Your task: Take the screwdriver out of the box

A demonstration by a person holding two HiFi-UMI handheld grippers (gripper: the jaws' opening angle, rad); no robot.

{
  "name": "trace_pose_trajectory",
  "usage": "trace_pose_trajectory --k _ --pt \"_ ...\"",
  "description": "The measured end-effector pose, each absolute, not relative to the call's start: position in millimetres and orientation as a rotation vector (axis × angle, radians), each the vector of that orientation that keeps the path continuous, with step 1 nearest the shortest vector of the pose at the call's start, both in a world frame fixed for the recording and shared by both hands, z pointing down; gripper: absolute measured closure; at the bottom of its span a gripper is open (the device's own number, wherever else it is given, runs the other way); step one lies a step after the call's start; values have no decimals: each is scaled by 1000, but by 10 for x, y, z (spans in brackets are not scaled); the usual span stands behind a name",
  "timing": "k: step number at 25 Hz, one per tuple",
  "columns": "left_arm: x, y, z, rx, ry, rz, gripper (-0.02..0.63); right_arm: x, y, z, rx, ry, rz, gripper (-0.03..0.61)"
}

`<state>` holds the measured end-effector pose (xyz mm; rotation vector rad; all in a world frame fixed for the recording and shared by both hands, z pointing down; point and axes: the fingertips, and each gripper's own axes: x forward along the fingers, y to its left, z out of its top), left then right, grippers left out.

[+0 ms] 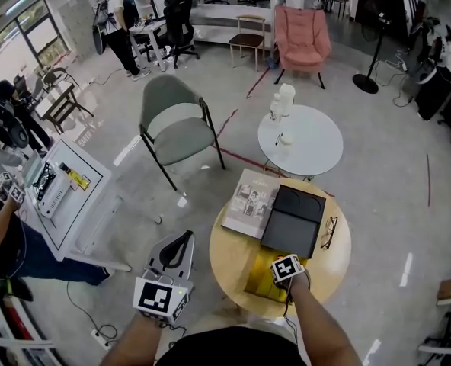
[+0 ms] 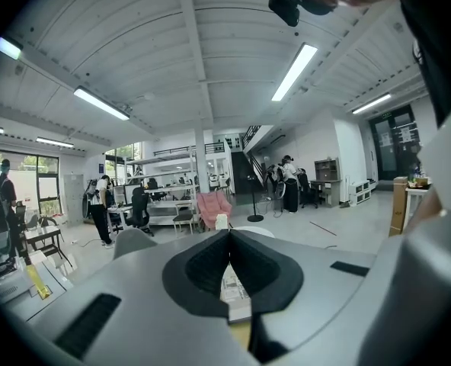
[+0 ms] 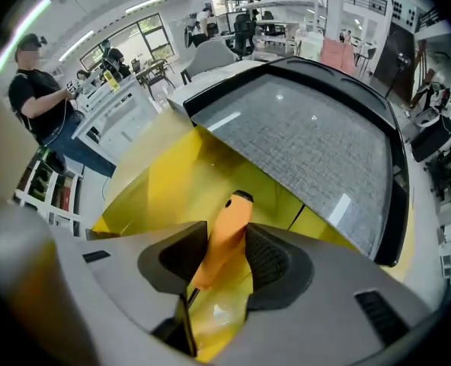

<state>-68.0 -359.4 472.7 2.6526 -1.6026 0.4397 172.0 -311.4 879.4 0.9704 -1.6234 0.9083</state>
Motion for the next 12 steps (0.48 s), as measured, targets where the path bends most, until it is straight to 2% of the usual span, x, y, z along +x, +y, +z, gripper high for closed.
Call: trace_pose_trajectory --k 3,6,12 --pt "-661 -3555 4710 2666 -1595 440 601 1693 -3147 8807 980 -1651 922 413" --pt "-667 -3524 4684 2676 -1593 442 601 1768 -3117 8688 1027 -1649 899 452" --pt "-661 -3421 4653 2678 -1594 433 601 1769 -3174 8324 1174 -1861 824 456"
